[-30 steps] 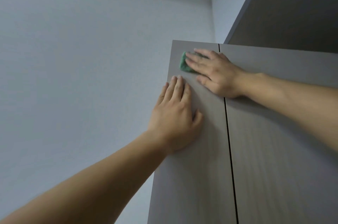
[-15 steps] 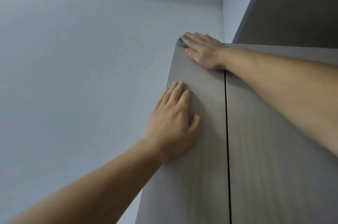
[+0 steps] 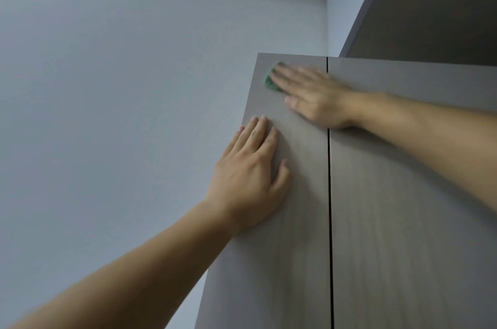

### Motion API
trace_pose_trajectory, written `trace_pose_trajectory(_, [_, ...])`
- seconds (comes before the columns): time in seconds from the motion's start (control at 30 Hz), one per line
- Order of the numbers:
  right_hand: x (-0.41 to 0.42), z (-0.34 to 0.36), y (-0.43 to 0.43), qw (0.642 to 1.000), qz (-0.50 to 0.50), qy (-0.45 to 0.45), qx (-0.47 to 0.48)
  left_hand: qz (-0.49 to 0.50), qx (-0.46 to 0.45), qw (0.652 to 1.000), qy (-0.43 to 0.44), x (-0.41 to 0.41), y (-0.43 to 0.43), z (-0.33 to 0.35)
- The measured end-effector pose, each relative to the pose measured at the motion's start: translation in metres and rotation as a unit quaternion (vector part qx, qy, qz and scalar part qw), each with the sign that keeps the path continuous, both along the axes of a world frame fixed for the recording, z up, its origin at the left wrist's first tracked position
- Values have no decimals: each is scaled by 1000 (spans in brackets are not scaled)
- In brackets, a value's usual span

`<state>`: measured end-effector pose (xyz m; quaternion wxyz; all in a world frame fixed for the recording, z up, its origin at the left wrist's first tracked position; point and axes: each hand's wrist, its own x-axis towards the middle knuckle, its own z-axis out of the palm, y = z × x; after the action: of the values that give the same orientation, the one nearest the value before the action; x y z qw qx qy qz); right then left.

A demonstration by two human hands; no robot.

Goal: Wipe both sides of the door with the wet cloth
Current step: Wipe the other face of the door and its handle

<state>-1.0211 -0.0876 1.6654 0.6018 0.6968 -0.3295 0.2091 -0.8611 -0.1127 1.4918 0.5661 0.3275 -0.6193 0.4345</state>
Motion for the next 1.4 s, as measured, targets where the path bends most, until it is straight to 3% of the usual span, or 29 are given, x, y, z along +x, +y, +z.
trace_pose_trajectory(0.1, [-13, -13, -2, 999, 10, 51, 5, 46, 18, 999, -16, -1, -1, 0])
trace_pose_trajectory(0.2, [-16, 28, 7, 995, -10, -97, 0, 61, 22, 998, -18, -2, -1, 1])
trace_pose_trajectory(0.27, [-10, 32, 6, 991, -20, -134, -11, 61, 23, 998, -17, -2, -1, 1])
trace_pose_trajectory(0.43, [-27, -28, -1, 1000, -4, 30, 9, 59, 22, 998, -12, -2, 0, 1])
trace_pose_trajectory(0.47, [-36, -21, 1, 1000, -6, 15, 4, 58, 21, 998, -11, -1, 0, 2])
trace_pose_trajectory(0.57, [-64, 23, 8, 989, -28, -148, -8, 57, 20, 998, -7, -2, 1, 2])
trace_pose_trajectory(0.63, [-67, 33, 7, 981, -33, -188, -22, 56, 12, 998, 5, -5, 2, 2])
trace_pose_trajectory(0.83, [-64, -28, -1, 1000, 3, -26, -11, 49, 15, 999, -8, -18, 6, 11])
trace_pose_trajectory(0.97, [-91, 27, 7, 972, -18, -232, -21, 37, 30, 999, -23, -33, 10, 20])
trace_pose_trajectory(1.0, [-90, 30, 7, 969, -24, -246, -22, 43, 31, 998, -26, -36, 9, 22])
trace_pose_trajectory(1.17, [-82, -44, 2, 999, -5, -54, -1, 64, 18, 998, -13, -44, 8, 22])
trace_pose_trajectory(1.23, [-95, -40, 3, 999, -9, -30, -5, 67, 23, 997, -11, -45, 9, 22])
trace_pose_trajectory(1.4, [-117, 28, 9, 974, -18, -224, -20, 71, 31, 997, 1, -49, 13, 23])
